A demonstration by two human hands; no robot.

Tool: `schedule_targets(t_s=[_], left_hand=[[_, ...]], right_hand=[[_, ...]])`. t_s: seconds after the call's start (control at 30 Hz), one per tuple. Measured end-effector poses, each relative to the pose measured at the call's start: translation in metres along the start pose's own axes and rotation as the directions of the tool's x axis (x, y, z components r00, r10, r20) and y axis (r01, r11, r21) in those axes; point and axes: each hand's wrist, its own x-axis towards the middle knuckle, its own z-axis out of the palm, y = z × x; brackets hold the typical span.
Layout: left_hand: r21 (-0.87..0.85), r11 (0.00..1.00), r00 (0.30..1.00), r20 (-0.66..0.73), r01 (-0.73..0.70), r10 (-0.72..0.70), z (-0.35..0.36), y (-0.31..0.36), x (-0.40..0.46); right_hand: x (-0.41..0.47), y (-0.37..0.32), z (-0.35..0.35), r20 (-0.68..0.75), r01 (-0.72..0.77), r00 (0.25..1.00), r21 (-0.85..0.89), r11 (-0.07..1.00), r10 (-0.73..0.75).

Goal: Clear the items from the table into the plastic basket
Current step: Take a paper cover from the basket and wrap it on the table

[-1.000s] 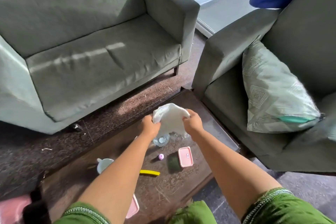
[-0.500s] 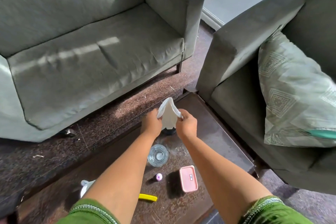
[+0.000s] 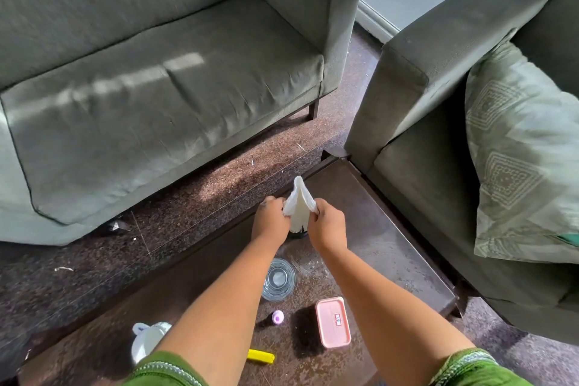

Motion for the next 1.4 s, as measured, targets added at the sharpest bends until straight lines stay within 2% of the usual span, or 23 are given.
schedule_targets(t_s=[0.1, 0.27, 0.33, 0.4, 0.47, 0.53, 0.6, 0.73, 0.87, 1.0, 1.1, 1.17, 1.3, 1.4], left_hand=[[-0.011, 0.997, 0.996, -0.056, 0.074, -0.075, 0.007, -0.004, 0.004], [-0.011, 0.993, 0.993, 0.008, 0.119, -0.119, 0.017, -0.017, 0.007], [-0.043, 0.997, 0.998, -0.001, 0.064, -0.064, 0.018, -0.019, 0.005], [-0.081, 0.996, 0.996, -0.087, -0.043, 0.036, 0.015, -0.016, 0.0], [-0.029, 0.987, 0.97, -0.193, -0.159, 0.15, 0.012, -0.014, -0.004], [0.054, 0.978, 0.951, -0.228, -0.2, 0.207, 0.009, -0.014, -0.007], [0.059, 0.985, 0.959, -0.226, -0.161, 0.17, 0.007, -0.015, -0.007], [0.035, 0.998, 0.982, -0.182, -0.051, 0.056, 0.007, -0.019, -0.005], [0.16, 0.981, 0.989, -0.081, -0.111, 0.125, 0.014, -0.024, 0.0], [0.076, 0.985, 0.98, -0.111, -0.158, 0.166, 0.011, -0.022, -0.001], [0.128, 0.97, 0.972, -0.087, -0.206, 0.218, 0.007, -0.024, -0.003], [0.147, 0.97, 0.977, -0.052, -0.196, 0.205, 0.006, -0.027, -0.004], [0.062, 0.978, 0.976, -0.073, -0.201, 0.205, 0.005, -0.034, -0.009], [0.071, 0.985, 0.983, -0.081, -0.157, 0.162, -0.001, -0.041, -0.02]], right_hand=[[0.004, 0.007, 0.005, -0.003, 0.051, 0.999, -0.05, 0.997, -0.052], [0.011, 0.019, 0.011, -0.018, 0.113, 0.992, -0.338, 0.934, -0.127], [0.013, 0.023, 0.011, -0.058, 0.06, 0.995, -0.282, 0.958, -0.079], [0.013, 0.025, 0.009, -0.063, 0.081, 0.994, -0.163, 0.983, -0.092], [0.011, 0.024, 0.006, -0.104, 0.15, 0.982, -0.081, 0.985, -0.158], [0.009, 0.022, 0.004, -0.154, 0.195, 0.967, -0.059, 0.979, -0.202], [0.008, 0.021, 0.005, -0.142, 0.228, 0.96, -0.103, 0.968, -0.242], [0.009, 0.022, 0.012, -0.033, 0.272, 0.958, -0.212, 0.939, -0.285], [0.012, 0.021, 0.018, 0.032, 0.245, 0.969, -0.274, 0.93, -0.246], [0.01, 0.021, 0.017, -0.023, 0.248, 0.964, -0.288, 0.925, -0.266], [0.011, 0.019, 0.015, 0.025, 0.224, 0.974, -0.266, 0.938, -0.226], [0.013, 0.019, 0.013, 0.073, 0.221, 0.975, -0.312, 0.924, -0.209], [0.01, 0.012, 0.011, -0.017, 0.2, 0.977, -0.283, 0.938, -0.213], [0.004, 0.006, 0.014, 0.055, 0.151, 0.988, -0.275, 0.95, -0.141]])
